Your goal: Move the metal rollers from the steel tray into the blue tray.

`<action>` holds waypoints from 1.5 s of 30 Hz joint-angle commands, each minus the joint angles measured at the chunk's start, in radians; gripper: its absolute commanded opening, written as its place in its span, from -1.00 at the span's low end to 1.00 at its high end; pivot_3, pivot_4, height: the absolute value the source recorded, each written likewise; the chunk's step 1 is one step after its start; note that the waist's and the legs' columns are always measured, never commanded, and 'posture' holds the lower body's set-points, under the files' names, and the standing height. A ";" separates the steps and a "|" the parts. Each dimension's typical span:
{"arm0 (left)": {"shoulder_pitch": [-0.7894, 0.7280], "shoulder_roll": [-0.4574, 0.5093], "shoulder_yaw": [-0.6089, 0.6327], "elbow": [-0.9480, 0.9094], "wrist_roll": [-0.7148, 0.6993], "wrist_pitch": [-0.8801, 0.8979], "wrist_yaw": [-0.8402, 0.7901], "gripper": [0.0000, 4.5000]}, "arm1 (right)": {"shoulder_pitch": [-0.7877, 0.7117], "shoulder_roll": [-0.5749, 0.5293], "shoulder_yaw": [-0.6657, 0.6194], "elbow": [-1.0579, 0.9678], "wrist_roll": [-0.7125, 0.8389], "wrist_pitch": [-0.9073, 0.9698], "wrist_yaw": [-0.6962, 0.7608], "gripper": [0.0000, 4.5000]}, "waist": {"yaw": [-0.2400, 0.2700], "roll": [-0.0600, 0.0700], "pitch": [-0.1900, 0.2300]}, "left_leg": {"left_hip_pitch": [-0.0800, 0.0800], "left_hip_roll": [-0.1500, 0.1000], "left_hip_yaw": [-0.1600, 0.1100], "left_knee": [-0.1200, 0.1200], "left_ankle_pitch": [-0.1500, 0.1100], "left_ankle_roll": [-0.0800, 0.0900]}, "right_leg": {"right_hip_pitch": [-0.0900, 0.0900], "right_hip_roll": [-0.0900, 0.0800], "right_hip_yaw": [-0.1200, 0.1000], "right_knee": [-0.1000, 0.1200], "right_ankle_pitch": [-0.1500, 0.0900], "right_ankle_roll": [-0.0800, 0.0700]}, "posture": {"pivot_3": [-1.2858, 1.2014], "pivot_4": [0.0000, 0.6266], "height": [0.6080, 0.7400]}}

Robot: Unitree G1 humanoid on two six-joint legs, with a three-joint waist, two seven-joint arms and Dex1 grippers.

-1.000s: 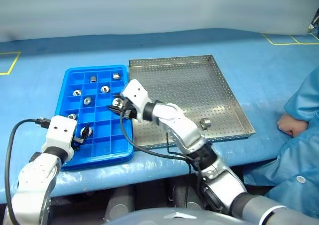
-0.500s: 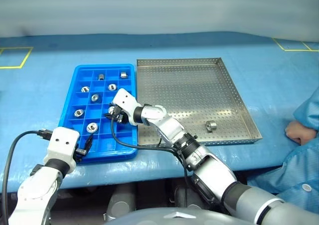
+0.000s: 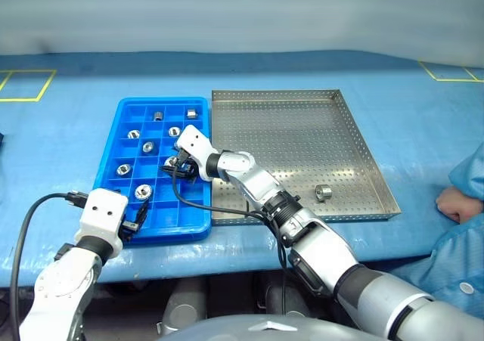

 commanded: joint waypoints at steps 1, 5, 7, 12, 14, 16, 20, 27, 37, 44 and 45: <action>-0.021 0.002 -0.024 -0.027 0.008 -0.007 -0.002 0.48 | 0.007 0.095 -0.005 -0.092 -0.006 -0.001 -0.028 0.60 | 0.000 0.000 0.000 | 0.000 0.000 0.000 0.000 0.000 0.000 | 0.000 0.000 0.000 0.000 0.000 0.000 | 0.22 -0.52 1.00; -0.041 -0.001 -0.050 -0.022 0.000 -0.020 -0.010 0.48 | 0.079 -0.022 -0.001 -0.322 -0.017 0.091 -0.021 0.60 | -0.002 0.000 0.000 | -0.003 0.000 -0.001 0.000 0.000 0.000 | -0.003 0.000 -0.001 0.000 0.000 0.000 | 0.21 -0.52 1.00; -0.050 0.000 -0.067 -0.019 -0.003 -0.028 -0.018 0.48 | 0.147 -0.117 -0.012 -0.499 -0.011 0.172 0.017 0.60 | 0.002 0.000 0.000 | -0.003 0.000 -0.001 -0.002 0.000 0.000 | -0.003 0.000 -0.002 0.000 0.000 -0.001 | 0.19 -0.52 1.00; -0.088 0.002 -0.120 0.007 -0.008 -0.043 -0.042 0.48 | 0.287 -0.296 -0.060 -0.786 -0.025 0.364 0.015 0.60 | 0.002 0.001 0.000 | -0.004 -0.001 -0.003 0.000 0.000 0.000 | -0.001 -0.005 -0.003 -0.001 -0.001 0.000 | 0.15 -0.52 1.00; -0.110 0.003 -0.140 0.021 -0.009 -0.045 -0.050 0.48 | 0.327 -0.329 -0.081 -0.836 -0.027 0.418 -0.008 0.60 | -0.010 0.001 0.000 | -0.003 -0.002 -0.001 0.000 0.000 0.000 | -0.001 -0.005 -0.003 -0.001 -0.002 0.001 | 0.13 -0.52 1.00; -0.134 0.005 -0.156 0.036 -0.009 -0.047 -0.057 0.48 | 0.359 -0.335 -0.103 -0.862 -0.013 0.467 -0.029 0.60 | -0.025 0.001 0.000 | -0.002 -0.001 0.000 0.000 0.000 0.000 | -0.001 -0.003 -0.003 0.000 -0.002 0.000 | 0.11 -0.52 1.00; -0.171 0.014 -0.175 0.062 -0.006 -0.046 -0.070 0.48 | 0.395 -0.329 -0.096 -0.855 -0.024 0.497 -0.065 0.60 | -0.043 0.001 0.000 | -0.002 0.001 -0.003 -0.001 0.000 0.000 | -0.001 0.002 -0.003 0.001 -0.002 -0.003 | 0.10 -0.52 1.00; -0.191 0.030 -0.168 0.064 -0.006 -0.038 -0.079 0.48 | 0.442 -0.320 -0.072 -0.821 -0.031 0.544 -0.099 0.60 | -0.054 0.001 0.000 | -0.003 0.000 -0.002 0.000 0.000 0.000 | -0.001 0.001 -0.002 0.000 -0.002 -0.001 | 0.09 -0.52 1.00; -0.160 0.042 -0.129 0.042 -0.006 -0.032 -0.079 0.48 | 0.454 -0.336 -0.046 -0.765 -0.062 0.531 -0.110 0.17 | -0.053 0.001 0.000 | -0.002 0.000 -0.002 0.001 0.000 0.000 | 0.000 0.000 -0.002 0.000 -0.001 -0.001 | 0.11 -0.52 1.00; -0.140 0.048 -0.092 0.034 -0.007 -0.029 -0.077 0.48 | 0.426 -0.314 -0.057 -0.858 -0.045 0.515 -0.108 -0.20 | -0.053 0.001 0.000 | -0.003 0.000 -0.002 0.001 0.000 0.000 | -0.001 0.000 -0.002 0.000 -0.001 -0.001 | 0.11 -0.52 1.00; -0.131 0.048 -0.086 0.032 -0.005 -0.027 -0.076 0.48 | 0.414 -0.306 -0.055 -0.874 -0.042 0.509 -0.105 -0.20 | -0.054 0.001 0.000 | -0.003 0.000 -0.002 0.001 0.000 0.000 | -0.001 0.000 -0.002 0.000 -0.001 0.000 | 0.11 -0.52 1.00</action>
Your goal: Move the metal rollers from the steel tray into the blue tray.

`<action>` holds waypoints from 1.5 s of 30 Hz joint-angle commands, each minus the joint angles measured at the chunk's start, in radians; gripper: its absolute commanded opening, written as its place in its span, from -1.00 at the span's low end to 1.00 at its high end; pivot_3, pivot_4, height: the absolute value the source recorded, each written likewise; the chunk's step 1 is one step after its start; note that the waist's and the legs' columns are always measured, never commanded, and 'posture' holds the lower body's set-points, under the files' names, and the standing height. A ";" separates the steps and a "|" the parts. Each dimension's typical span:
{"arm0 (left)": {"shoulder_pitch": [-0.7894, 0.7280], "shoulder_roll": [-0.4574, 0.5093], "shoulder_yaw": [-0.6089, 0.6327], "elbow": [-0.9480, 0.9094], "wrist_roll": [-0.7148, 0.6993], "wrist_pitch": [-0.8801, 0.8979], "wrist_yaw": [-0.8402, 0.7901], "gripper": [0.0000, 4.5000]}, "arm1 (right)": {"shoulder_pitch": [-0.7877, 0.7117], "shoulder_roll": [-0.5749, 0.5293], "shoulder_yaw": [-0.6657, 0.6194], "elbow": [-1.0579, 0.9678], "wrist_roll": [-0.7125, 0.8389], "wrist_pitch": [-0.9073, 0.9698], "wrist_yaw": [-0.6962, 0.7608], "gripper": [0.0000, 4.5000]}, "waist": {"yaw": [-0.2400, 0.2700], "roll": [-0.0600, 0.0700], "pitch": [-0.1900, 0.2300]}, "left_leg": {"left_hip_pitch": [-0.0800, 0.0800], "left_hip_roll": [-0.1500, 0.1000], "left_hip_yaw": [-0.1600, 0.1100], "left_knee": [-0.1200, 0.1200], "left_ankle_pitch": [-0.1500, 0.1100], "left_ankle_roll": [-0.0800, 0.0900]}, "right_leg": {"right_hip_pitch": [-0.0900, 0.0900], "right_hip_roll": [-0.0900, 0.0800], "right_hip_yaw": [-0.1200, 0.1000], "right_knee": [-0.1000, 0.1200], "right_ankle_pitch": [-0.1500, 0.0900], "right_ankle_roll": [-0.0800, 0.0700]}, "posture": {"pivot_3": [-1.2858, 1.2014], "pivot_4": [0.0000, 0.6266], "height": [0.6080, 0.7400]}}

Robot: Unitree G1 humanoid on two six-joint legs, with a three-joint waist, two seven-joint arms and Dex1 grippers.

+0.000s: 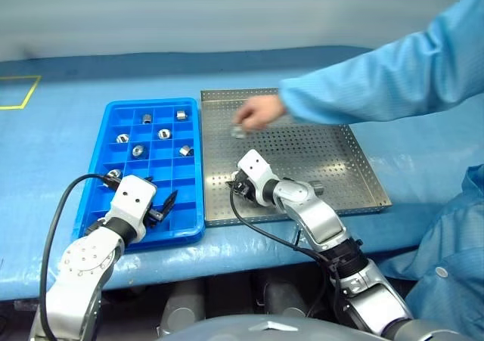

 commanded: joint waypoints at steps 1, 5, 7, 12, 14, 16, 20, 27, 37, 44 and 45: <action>0.021 0.006 0.036 -0.050 0.004 0.000 0.006 0.48 | -0.056 0.029 -0.012 -0.103 0.020 -0.033 0.008 -0.20 | -0.003 0.000 0.000 | 0.000 0.000 0.000 0.000 0.000 0.000 | 0.000 0.000 0.000 0.000 0.000 0.000 | 0.11 -0.52 1.00; 0.052 0.005 0.064 -0.056 0.011 0.003 0.017 0.48 | -0.130 0.102 0.008 -0.090 0.050 -0.071 0.031 -0.20 | -0.003 0.000 0.000 | 0.000 0.001 0.001 -0.001 0.000 0.000 | -0.002 0.001 0.000 0.001 0.000 0.000 | 0.12 -0.52 1.00; 0.061 0.001 0.071 -0.062 0.009 0.001 0.020 0.48 | -0.162 0.139 0.024 -0.051 0.057 -0.099 0.044 -0.20 | -0.001 0.000 0.000 | 0.000 0.002 0.000 -0.001 0.000 0.000 | -0.002 0.002 0.000 0.001 0.000 -0.001 | 0.13 -0.52 1.00; 0.083 -0.017 0.068 -0.085 0.015 0.001 0.041 0.48 | -0.256 0.249 0.089 0.168 0.027 -0.235 0.065 -0.20 | 0.004 0.000 0.000 | 0.000 0.001 0.000 -0.001 0.000 0.000 | -0.001 0.000 -0.001 0.000 0.000 -0.001 | 0.17 -0.52 1.00; 0.091 -0.024 0.066 -0.096 0.015 0.001 0.047 0.48 | -0.286 0.276 0.096 0.250 0.017 -0.280 0.070 -0.20 | 0.004 0.000 0.000 | 0.000 0.001 0.000 -0.001 0.000 0.000 | -0.001 -0.001 -0.001 0.000 0.000 -0.001 | 0.19 -0.52 1.00; 0.105 -0.030 0.061 -0.109 0.017 0.001 0.051 0.48 | -0.322 0.310 0.087 0.343 0.018 -0.323 0.075 -0.20 | 0.011 0.000 0.000 | 0.000 0.001 0.000 -0.001 0.000 0.000 | -0.001 -0.001 -0.001 0.000 0.000 -0.001 | 0.20 -0.52 1.00; 0.133 -0.043 0.056 -0.128 0.016 -0.003 0.059 0.48 | -0.387 0.363 0.070 0.508 0.017 -0.409 0.089 -0.20 | 0.028 0.000 0.000 | 0.000 0.001 -0.001 -0.002 0.000 0.000 | -0.001 -0.001 -0.002 0.000 0.000 -0.001 | 0.23 -0.52 1.00; 0.159 -0.055 0.055 -0.141 0.016 -0.006 0.072 0.48 | -0.468 0.405 0.035 0.720 0.026 -0.484 0.100 -0.20 | 0.047 0.001 0.000 | 0.000 0.001 -0.001 -0.002 0.000 0.000 | 0.000 0.000 -0.003 0.001 -0.001 -0.002 | 0.24 -0.52 1.00; 0.119 -0.052 0.031 -0.111 0.010 -0.009 0.060 0.48 | -0.425 0.362 -0.002 0.569 0.054 -0.481 0.075 0.64 | 0.053 0.001 0.001 | 0.002 0.001 -0.002 -0.001 0.000 0.000 | 0.001 -0.001 -0.004 0.001 -0.001 -0.002 | 0.21 -0.52 1.00; 0.041 -0.057 -0.042 -0.079 -0.004 -0.020 0.043 0.48 | -0.244 0.148 -0.081 0.157 0.015 -0.294 0.019 0.64 | 0.061 0.001 0.000 | -0.001 0.000 -0.005 -0.003 0.000 -0.001 | 0.001 -0.002 -0.005 0.000 -0.001 -0.003 | 0.16 -0.52 1.00; 0.027 -0.056 -0.051 -0.071 -0.007 -0.021 0.039 0.48 | -0.215 0.112 -0.098 0.106 0.003 -0.261 -0.001 0.64 | 0.060 0.001 0.000 | -0.001 -0.001 -0.006 -0.002 0.000 -0.001 | 0.001 -0.003 -0.005 -0.001 -0.002 -0.003 | 0.15 -0.52 1.00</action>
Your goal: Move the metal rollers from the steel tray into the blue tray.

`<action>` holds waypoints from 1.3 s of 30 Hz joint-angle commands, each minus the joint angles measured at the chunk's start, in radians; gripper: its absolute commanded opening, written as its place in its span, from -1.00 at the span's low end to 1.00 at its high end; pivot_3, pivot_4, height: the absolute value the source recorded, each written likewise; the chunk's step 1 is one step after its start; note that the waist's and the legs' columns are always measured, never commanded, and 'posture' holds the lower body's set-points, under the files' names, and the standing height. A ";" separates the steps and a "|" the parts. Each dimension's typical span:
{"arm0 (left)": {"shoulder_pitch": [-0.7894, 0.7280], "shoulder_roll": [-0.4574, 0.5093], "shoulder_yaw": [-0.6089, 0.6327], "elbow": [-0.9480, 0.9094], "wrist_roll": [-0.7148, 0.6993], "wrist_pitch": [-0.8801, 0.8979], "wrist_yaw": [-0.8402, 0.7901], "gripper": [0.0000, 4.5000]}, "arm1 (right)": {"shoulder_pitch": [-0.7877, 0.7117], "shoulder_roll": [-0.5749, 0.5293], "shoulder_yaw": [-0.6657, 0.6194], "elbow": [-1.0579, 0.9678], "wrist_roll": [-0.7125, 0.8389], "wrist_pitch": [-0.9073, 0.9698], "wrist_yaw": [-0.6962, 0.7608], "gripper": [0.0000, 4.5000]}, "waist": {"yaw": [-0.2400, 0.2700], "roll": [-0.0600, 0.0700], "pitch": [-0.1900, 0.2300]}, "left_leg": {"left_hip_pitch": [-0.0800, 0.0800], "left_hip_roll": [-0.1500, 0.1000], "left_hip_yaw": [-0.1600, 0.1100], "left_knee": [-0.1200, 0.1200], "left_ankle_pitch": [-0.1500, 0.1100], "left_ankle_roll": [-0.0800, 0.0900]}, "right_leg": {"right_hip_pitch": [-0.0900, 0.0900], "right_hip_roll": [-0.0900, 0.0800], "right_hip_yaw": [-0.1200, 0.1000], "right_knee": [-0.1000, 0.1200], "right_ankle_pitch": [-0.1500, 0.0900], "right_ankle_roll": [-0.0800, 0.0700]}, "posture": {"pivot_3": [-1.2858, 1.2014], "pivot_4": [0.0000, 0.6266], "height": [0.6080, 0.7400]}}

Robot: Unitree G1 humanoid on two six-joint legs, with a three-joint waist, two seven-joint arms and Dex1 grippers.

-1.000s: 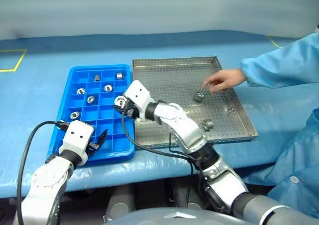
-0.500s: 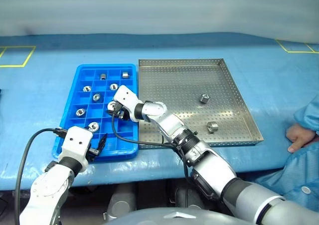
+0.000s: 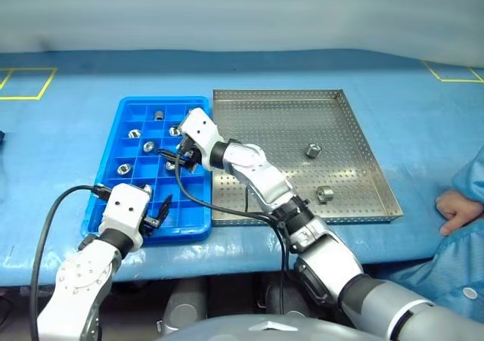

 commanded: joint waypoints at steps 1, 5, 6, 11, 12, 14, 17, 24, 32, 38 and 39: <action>-0.038 -0.003 -0.029 0.011 -0.011 -0.024 -0.020 0.48 | 0.083 -0.114 -0.095 -0.197 -0.043 0.122 -0.066 0.64 | -0.003 0.000 0.000 | 0.000 0.000 0.000 0.001 0.000 0.000 | 0.000 -0.001 0.000 0.000 0.000 0.000 | 0.14 -0.52 1.00; -0.082 0.003 -0.052 0.046 -0.017 -0.029 -0.039 0.48 | 0.152 -0.196 -0.139 -0.292 -0.099 0.212 -0.148 0.64 | -0.030 0.001 0.001 | 0.001 -0.003 0.004 0.001 0.000 0.000 | 0.000 -0.003 0.001 0.000 0.000 0.003 | 0.10 -0.52 1.00; -0.101 0.006 -0.063 0.059 -0.016 -0.031 -0.045 0.48 | 0.167 -0.209 -0.155 -0.300 -0.124 0.229 -0.186 0.64 | -0.040 0.001 0.001 | 0.001 -0.003 0.005 0.001 0.000 0.000 | -0.001 -0.002 0.001 0.001 0.000 0.003 | 0.08 -0.52 1.00; -0.174 0.010 -0.099 0.112 -0.016 -0.038 -0.066 0.48 | 0.187 -0.162 -0.231 -0.228 -0.172 0.234 -0.372 0.64 | -0.073 0.001 0.000 | 0.002 0.001 0.003 0.000 0.000 0.000 | -0.001 0.005 0.003 0.002 -0.001 0.001 | 0.04 -0.52 1.00; -0.184 0.013 -0.105 0.119 -0.015 -0.039 -0.071 0.48 | 0.183 -0.145 -0.246 -0.201 -0.172 0.219 -0.405 0.64 | -0.080 0.001 0.000 | 0.002 0.001 0.003 0.000 0.000 0.000 | -0.001 0.005 0.003 0.003 0.000 0.001 | 0.04 -0.52 1.00; -0.195 0.016 -0.112 0.124 -0.012 -0.040 -0.075 0.48 | 0.168 -0.126 -0.266 -0.141 -0.194 0.196 -0.479 0.64 | -0.088 0.001 0.000 | 0.002 0.001 0.004 0.000 0.000 0.000 | -0.001 0.005 0.004 0.002 0.000 0.002 | 0.04 -0.52 1.00; -0.198 0.020 -0.111 0.123 -0.012 -0.038 -0.076 0.48 | 0.144 -0.092 -0.316 -0.071 -0.201 0.179 -0.585 0.64 | -0.090 0.001 0.000 | 0.002 0.000 0.005 0.001 0.000 0.000 | -0.001 0.004 0.007 0.001 0.003 0.006 | 0.04 -0.52 1.00; -0.155 0.025 -0.098 0.091 -0.009 -0.028 -0.063 0.48 | 0.089 -0.050 -0.377 0.064 -0.195 0.137 -0.721 0.64 | -0.088 0.001 0.000 | 0.002 -0.001 0.008 0.001 0.000 0.000 | -0.002 0.003 0.010 0.001 0.003 0.006 | 0.08 -0.52 1.00; -0.131 0.024 -0.091 0.074 -0.007 -0.026 -0.045 0.48 | 0.076 -0.015 -0.417 0.142 -0.150 0.171 -0.740 0.64 | -0.086 0.001 0.000 | 0.002 0.000 0.008 0.001 0.000 0.000 | -0.002 0.004 0.010 0.001 0.003 0.006 | 0.09 -0.52 1.00; -0.131 0.027 -0.092 0.075 -0.006 -0.026 -0.041 0.48 | 0.074 0.007 -0.461 0.161 -0.110 0.170 -0.756 0.64 | -0.086 0.001 0.000 | 0.002 0.000 0.008 0.001 0.000 0.001 | -0.002 0.004 0.010 0.001 0.003 0.006 | 0.09 -0.52 1.00; -0.131 0.028 -0.092 0.075 -0.006 -0.025 -0.040 0.48 | 0.074 0.010 -0.467 0.162 -0.103 0.167 -0.756 0.56 | -0.086 0.001 0.000 | 0.002 0.000 0.008 0.001 0.000 0.001 | -0.002 0.004 0.010 0.001 0.003 0.006 | 0.09 -0.52 1.00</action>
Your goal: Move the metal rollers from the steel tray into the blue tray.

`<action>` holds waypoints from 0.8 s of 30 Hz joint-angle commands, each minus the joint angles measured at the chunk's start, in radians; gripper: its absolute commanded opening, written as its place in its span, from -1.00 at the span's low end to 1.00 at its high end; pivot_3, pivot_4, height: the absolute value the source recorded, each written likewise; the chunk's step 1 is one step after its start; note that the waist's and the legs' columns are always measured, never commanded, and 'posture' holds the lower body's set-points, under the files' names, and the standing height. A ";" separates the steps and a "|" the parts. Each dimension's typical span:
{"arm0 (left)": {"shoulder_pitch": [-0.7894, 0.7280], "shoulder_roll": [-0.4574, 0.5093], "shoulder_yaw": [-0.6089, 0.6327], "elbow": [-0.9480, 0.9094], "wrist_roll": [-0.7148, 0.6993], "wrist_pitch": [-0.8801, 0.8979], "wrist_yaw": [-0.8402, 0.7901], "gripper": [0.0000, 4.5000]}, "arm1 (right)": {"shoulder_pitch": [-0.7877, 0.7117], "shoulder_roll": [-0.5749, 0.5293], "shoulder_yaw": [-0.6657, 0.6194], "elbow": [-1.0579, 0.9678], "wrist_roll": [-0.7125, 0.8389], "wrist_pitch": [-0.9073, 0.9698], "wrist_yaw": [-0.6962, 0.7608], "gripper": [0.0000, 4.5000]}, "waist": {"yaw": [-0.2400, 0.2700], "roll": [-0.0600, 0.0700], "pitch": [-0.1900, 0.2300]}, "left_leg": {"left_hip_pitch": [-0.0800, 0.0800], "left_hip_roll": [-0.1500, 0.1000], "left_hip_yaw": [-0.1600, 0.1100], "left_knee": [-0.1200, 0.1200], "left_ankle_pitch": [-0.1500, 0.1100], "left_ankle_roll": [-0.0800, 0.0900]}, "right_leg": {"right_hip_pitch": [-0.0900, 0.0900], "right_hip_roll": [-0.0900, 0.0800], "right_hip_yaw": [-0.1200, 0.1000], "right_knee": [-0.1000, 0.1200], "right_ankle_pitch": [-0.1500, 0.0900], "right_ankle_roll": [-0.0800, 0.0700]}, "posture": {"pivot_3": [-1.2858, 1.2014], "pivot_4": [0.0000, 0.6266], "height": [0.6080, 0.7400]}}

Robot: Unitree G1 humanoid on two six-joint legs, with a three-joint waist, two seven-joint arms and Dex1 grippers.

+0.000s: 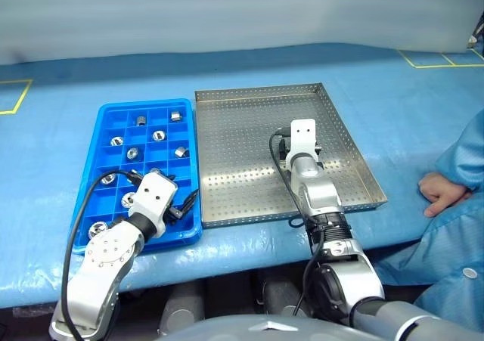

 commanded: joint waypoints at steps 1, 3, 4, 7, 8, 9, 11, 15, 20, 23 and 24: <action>0.001 0.007 0.014 -0.044 0.007 -0.005 0.005 0.48 | -0.019 0.007 -0.022 -0.007 0.025 -0.017 -0.011 0.47 | 0.000 0.000 0.000 | 0.000 0.000 0.000 0.000 0.000 0.000 | 0.000 0.000 0.000 0.000 0.000 0.000 | 0.09 -0.52 1.00; 0.000 0.007 0.017 -0.044 0.006 -0.004 0.007 0.48 | -0.019 0.008 -0.021 -0.009 0.029 -0.016 -0.012 0.27 | 0.000 0.000 0.000 | 0.000 0.000 0.000 0.000 0.000 0.000 | 0.000 0.000 0.000 0.000 0.000 0.000 | 0.09 -0.52 1.00; 0.000 0.008 0.019 -0.043 0.005 -0.005 0.007 0.48 | -0.019 0.009 -0.019 -0.010 0.030 -0.016 -0.011 0.12 | -0.001 0.000 0.000 | 0.000 0.000 0.000 0.000 0.000 0.000 | 0.000 0.000 0.000 0.000 0.000 0.000 | 0.09 -0.52 1.00; 0.002 0.010 0.027 -0.044 0.008 -0.004 0.012 0.48 | -0.018 0.013 -0.011 -0.019 0.034 -0.015 -0.003 -0.17 | -0.001 0.000 0.000 | 0.000 0.000 0.000 0.000 0.000 0.000 | 0.000 0.000 0.000 0.000 0.000 0.000 | 0.09 -0.52 1.00; 0.003 0.012 0.033 -0.044 0.010 -0.002 0.015 0.48 | -0.019 0.014 -0.007 -0.025 0.036 -0.020 0.007 -0.17 | -0.001 0.000 0.000 | 0.000 0.000 0.000 0.000 0.000 0.000 | 0.000 0.000 0.000 0.000 0.000 0.000 | 0.09 -0.52 1.00; 0.005 0.012 0.043 -0.045 0.010 0.003 0.019 0.48 | -0.018 0.011 0.008 -0.032 0.031 -0.028 0.021 -0.17 | -0.001 0.000 0.000 | 0.000 0.000 0.000 0.000 0.000 0.000 | 0.000 0.000 0.000 0.000 0.000 0.000 | 0.09 -0.52 1.00; 0.014 0.010 0.069 -0.050 0.004 0.009 0.021 0.48 | -0.013 0.010 0.031 -0.051 0.031 -0.048 0.054 -0.17 | -0.002 0.000 0.000 | 0.000 0.000 0.000 0.000 0.000 0.000 | 0.000 0.000 0.000 0.000 0.000 0.000 | 0.10 -0.52 1.00; 0.024 -0.018 0.173 -0.092 -0.060 0.014 0.016 0.48 | 0.004 0.020 0.093 -0.168 0.102 -0.053 0.224 -0.17 | 0.000 0.000 0.000 | -0.001 0.000 0.000 -0.001 0.000 0.000 | -0.001 0.000 0.000 0.000 0.000 0.000 | 0.10 -0.52 1.00; 0.034 0.000 0.346 -0.148 -0.120 0.077 0.011 0.48 | 0.038 0.001 0.277 -0.475 0.322 0.130 0.602 -0.17 | -0.001 0.001 0.000 | -0.003 0.002 -0.001 -0.001 0.000 0.000 | -0.004 0.001 0.000 0.001 0.002 0.003 | 0.11 -0.52 1.00; 0.053 0.038 0.403 -0.153 -0.114 0.136 0.014 0.48 | 0.045 -0.017 0.400 -0.607 0.407 0.253 0.716 -0.17 | 0.003 0.001 0.000 | -0.002 0.002 -0.002 -0.003 0.000 0.000 | -0.004 0.002 -0.003 0.001 0.001 0.002 | 0.11 -0.52 1.00; 0.057 0.048 0.411 -0.153 -0.110 0.150 0.016 0.48 | 0.046 -0.021 0.429 -0.629 0.418 0.274 0.732 -0.17 | 0.007 0.000 0.000 | -0.002 0.003 -0.003 -0.003 0.000 0.000 | -0.004 0.002 -0.004 0.001 0.001 0.001 | 0.11 -0.52 1.00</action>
